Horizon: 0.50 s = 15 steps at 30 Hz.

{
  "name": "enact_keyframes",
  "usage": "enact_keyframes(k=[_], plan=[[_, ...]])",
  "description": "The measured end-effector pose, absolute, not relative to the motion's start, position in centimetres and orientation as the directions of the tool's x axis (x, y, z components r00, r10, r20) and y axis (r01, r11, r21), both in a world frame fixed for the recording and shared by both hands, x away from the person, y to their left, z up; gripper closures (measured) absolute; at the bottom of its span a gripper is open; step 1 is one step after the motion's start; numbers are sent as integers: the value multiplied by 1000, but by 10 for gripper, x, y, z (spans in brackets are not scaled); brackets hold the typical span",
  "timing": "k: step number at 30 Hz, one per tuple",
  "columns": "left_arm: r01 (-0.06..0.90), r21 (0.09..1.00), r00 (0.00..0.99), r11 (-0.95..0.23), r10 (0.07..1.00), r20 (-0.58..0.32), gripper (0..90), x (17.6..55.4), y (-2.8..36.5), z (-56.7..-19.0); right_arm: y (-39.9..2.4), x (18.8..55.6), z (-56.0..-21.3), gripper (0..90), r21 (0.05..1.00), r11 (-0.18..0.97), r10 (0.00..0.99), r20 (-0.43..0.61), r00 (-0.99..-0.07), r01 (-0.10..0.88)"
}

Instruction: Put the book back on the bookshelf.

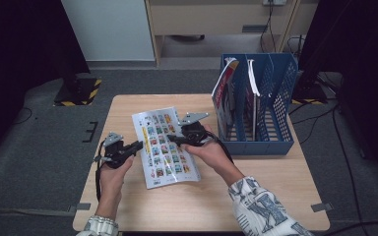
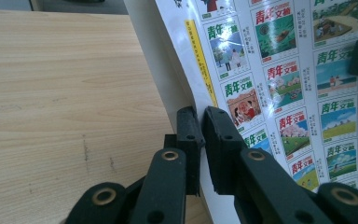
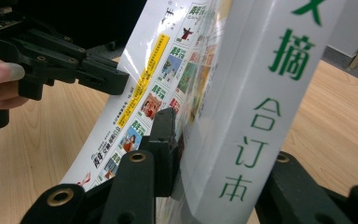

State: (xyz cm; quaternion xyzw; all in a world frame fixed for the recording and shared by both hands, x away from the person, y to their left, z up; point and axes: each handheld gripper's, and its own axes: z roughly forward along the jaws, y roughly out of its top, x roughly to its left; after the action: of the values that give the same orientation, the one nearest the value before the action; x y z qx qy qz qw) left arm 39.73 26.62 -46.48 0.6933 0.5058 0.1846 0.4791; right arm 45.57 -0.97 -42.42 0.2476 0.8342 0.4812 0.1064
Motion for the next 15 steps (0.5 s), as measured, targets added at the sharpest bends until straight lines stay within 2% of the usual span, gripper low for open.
enact_keyframes(k=[11, 13, 14, 15], plan=[[512, 858, 420, -36, 882, -213, 844, 394, 264, -463, -4, 455, -416, 615, 841, 437, 502, 66, -862, 319], [514, 857, 420, -34, 881, -216, 844, 394, 264, -463, -4, 455, -417, 620, 839, 441, 502, 64, -863, 319], [515, 857, 417, -27, 881, -223, 843, 395, 264, -463, -5, 456, -417, 676, 839, 448, 505, 47, -862, 309], [515, 857, 417, -27, 881, -223, 844, 395, 264, -463, -5, 456, -417, 676, 839, 448, 505, 47, -862, 309]])
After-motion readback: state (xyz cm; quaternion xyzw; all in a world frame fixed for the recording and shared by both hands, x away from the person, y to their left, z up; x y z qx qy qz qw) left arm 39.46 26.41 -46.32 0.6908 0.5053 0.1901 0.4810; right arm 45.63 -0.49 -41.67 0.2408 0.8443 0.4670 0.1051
